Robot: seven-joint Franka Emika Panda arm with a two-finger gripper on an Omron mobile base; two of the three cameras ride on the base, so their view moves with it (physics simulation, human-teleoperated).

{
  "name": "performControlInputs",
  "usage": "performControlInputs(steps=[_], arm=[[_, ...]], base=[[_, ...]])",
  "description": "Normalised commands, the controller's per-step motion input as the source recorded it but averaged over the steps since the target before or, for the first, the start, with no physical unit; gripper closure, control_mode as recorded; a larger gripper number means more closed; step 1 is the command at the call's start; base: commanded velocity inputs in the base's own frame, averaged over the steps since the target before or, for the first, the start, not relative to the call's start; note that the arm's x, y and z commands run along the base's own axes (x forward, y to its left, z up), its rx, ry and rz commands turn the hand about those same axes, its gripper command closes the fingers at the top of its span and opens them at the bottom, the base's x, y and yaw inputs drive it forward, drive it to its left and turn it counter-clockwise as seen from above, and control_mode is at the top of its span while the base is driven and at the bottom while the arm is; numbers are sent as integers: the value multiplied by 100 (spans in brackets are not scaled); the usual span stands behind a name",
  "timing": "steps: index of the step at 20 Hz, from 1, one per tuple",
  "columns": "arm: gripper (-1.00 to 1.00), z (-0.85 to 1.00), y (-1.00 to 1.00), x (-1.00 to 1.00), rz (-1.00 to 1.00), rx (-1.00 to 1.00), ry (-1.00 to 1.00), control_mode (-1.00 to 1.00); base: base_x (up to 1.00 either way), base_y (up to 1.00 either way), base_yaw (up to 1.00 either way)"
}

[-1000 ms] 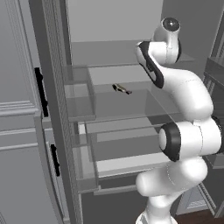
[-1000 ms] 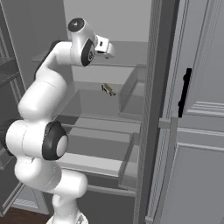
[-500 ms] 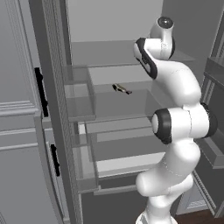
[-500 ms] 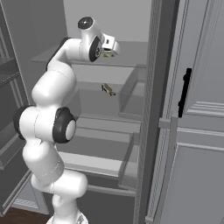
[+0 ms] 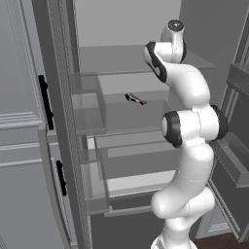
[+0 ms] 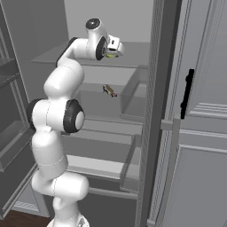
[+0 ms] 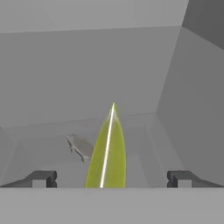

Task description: Grab a lemon wedge from the fridge and one ice cube from the ice bowl, and put them in the glass of lemonade.

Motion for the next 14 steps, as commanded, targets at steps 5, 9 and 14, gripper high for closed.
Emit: performControlInputs(steps=[5, 9, 14], arm=[[-100, -13, 0, 48, 0, 0, 4, -100], [100, -16, -1, 1, 0, 0, 5, -100], [100, -13, -1, 11, 0, 0, 3, -100]], base=[[0, 0, 0], [0, 0, 0], [0, 0, 0]])
